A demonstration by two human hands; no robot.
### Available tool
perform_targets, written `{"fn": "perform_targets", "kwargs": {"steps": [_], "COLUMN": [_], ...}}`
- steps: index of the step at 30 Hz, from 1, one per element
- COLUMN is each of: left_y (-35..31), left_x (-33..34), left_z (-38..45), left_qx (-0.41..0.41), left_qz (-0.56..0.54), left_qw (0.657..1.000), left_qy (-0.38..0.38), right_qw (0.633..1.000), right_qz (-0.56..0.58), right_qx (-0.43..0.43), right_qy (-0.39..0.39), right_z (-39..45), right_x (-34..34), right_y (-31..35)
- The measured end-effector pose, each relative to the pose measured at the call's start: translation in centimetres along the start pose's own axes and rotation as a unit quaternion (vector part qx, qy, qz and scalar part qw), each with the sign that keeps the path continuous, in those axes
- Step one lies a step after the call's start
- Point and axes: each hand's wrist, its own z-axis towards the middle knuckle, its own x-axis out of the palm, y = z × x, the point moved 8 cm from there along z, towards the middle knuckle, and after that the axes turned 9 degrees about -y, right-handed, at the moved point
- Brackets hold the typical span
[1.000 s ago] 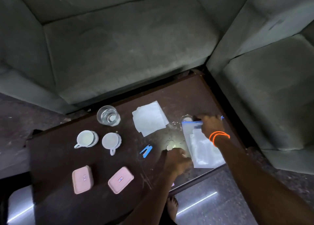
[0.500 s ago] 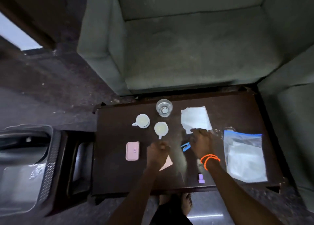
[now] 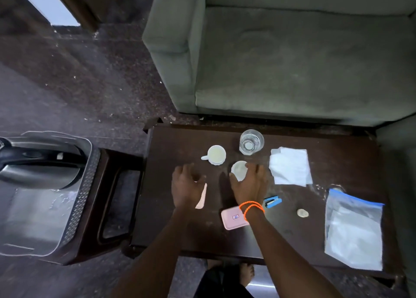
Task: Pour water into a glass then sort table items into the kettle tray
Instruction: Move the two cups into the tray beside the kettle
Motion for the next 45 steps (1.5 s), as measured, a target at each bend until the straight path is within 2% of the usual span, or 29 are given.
{"fn": "perform_targets", "kwargs": {"steps": [4,7,9,11,17,27,36,41,45], "left_y": [-4.0,-7.1,-8.1,-8.2,-7.3,-3.0,5.9,12.7,18.9], "left_x": [2.6,5.6,7.4,8.0,3.9,-11.4,-26.1,-32.3,-36.5], "left_z": [3.5,5.0,5.5,6.0,4.9,1.2,0.4,1.9,5.0], "left_qx": [0.112,0.194,0.213,0.196,0.136,0.050,-0.027,-0.062,-0.053], "left_qz": [0.027,0.066,0.092,0.106,0.060,0.048,0.065,0.075,0.088], "left_qw": [0.993,0.974,0.962,0.961,0.980,0.996,0.997,0.995,0.995], "left_qy": [0.033,0.099,0.147,0.162,0.132,0.050,-0.009,-0.011,-0.007], "right_qw": [0.999,1.000,1.000,0.999,0.999,0.993,0.979,0.973,0.972], "right_qz": [-0.036,-0.006,0.011,0.023,0.022,0.076,0.138,0.148,0.154], "right_qx": [0.023,0.010,0.000,0.001,-0.014,-0.077,-0.122,-0.135,-0.114], "right_qy": [0.009,0.023,0.026,0.023,0.034,0.054,0.083,0.112,0.135], "right_z": [1.5,2.0,2.2,2.4,1.6,-4.2,-12.9,-18.6,-22.7], "right_x": [1.8,3.5,4.2,4.1,1.7,-3.7,-6.1,-4.3,-1.5], "right_y": [0.2,0.2,0.1,-0.1,1.8,11.8,25.3,33.1,38.9]}}
